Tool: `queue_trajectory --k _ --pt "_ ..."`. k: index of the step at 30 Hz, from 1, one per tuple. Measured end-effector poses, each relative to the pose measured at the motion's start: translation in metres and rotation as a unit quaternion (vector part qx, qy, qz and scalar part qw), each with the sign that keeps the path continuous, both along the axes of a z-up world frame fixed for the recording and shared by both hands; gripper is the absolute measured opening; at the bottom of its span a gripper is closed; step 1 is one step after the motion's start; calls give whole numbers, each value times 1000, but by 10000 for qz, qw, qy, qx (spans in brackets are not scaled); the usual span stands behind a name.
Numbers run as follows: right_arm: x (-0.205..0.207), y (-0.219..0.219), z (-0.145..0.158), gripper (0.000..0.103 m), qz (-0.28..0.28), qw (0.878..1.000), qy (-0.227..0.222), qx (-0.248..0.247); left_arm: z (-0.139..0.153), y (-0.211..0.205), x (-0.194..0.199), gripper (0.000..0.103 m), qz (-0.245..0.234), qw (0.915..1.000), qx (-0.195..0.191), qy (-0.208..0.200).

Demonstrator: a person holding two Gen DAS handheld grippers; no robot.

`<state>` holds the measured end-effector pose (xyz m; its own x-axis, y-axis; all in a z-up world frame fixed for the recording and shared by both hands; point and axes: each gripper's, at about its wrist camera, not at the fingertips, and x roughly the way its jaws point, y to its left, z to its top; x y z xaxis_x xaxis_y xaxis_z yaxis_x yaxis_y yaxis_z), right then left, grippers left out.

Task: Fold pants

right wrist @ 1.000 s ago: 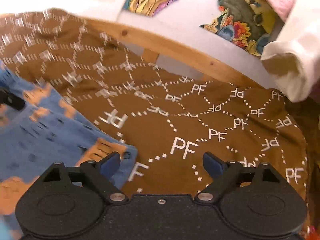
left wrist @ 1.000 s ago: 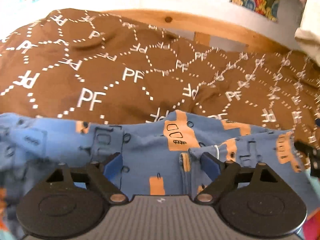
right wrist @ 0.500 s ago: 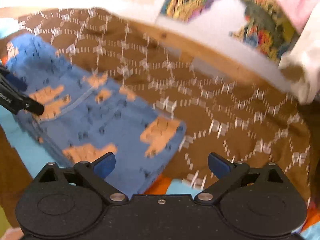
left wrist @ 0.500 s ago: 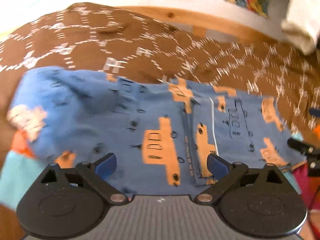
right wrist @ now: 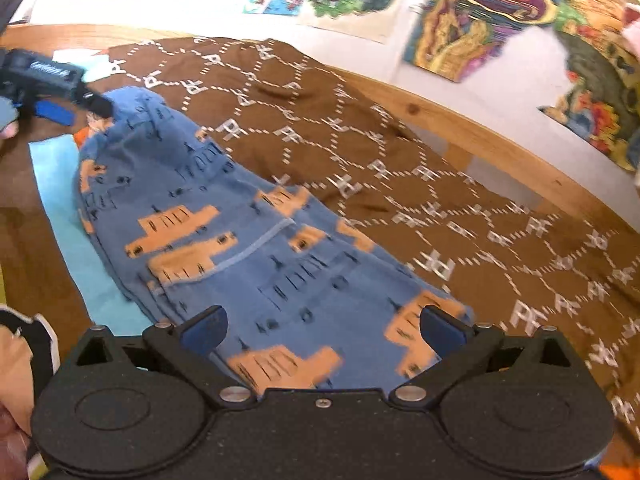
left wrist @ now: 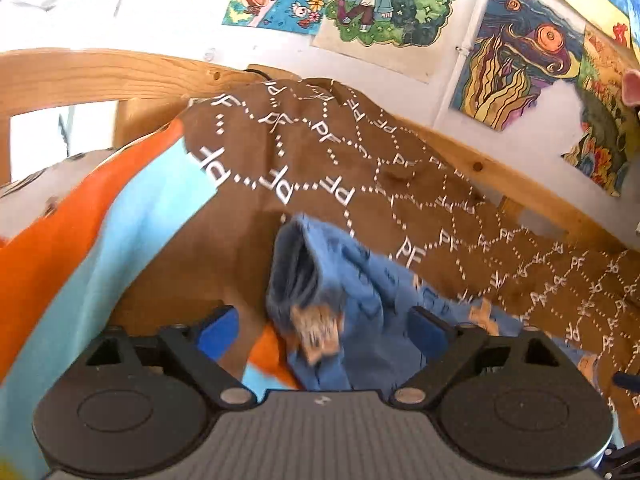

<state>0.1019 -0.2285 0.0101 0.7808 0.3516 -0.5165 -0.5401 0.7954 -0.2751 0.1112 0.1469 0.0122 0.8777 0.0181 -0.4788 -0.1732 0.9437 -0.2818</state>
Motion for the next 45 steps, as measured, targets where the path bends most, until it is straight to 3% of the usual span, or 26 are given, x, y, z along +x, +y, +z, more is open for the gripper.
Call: queue_trajectory --k 3,5,8,14,15,17,19,22,24,28,31,36,40,45 --pt "14 12 5 102 284 9996 4 -9 -1 13 20 75 -95 9999 -90 100" --pt "28 24 7 102 477 9987 -67 -143 -4 20 27 57 101 9995 -217 194" --pt "53 43 11 98 589 9976 -181 -306 -8 28 27 42 338 9984 -385 251" --pt "110 77 -13 97 393 9956 202 -823 -7 15 31 41 375 9984 86 424" --pt "113 77 -14 98 376 9963 228 -740 -6 13 32 43 346 9983 107 455" --pt "109 77 -9 97 350 9968 108 -703 -5 14 31 62 190 9988 -27 452" --pt "96 73 -2 97 391 9965 -115 -724 -5 14 31 70 16 9990 -159 428" --pt "69 60 7 98 538 9965 -140 -630 -6 12 32 70 19 9989 -163 433" --pt "54 52 10 99 554 9970 -58 -529 -6 11 32 67 46 9988 -191 458" --pt "35 48 -3 100 398 9969 78 -673 -6 13 35 30 484 9964 -246 657" --pt "33 54 -21 100 292 9949 229 -936 -2 7 36 20 657 9943 -230 802" --pt "26 46 -9 99 186 9974 -25 -689 19 -32 30 17 437 9969 302 574" --pt "17 28 15 101 119 9978 -238 -612 43 -67 23 17 -107 9987 415 289" --pt "0 -10 41 102 -259 9985 -243 -412 71 -121 16 17 -1007 9923 718 -90"
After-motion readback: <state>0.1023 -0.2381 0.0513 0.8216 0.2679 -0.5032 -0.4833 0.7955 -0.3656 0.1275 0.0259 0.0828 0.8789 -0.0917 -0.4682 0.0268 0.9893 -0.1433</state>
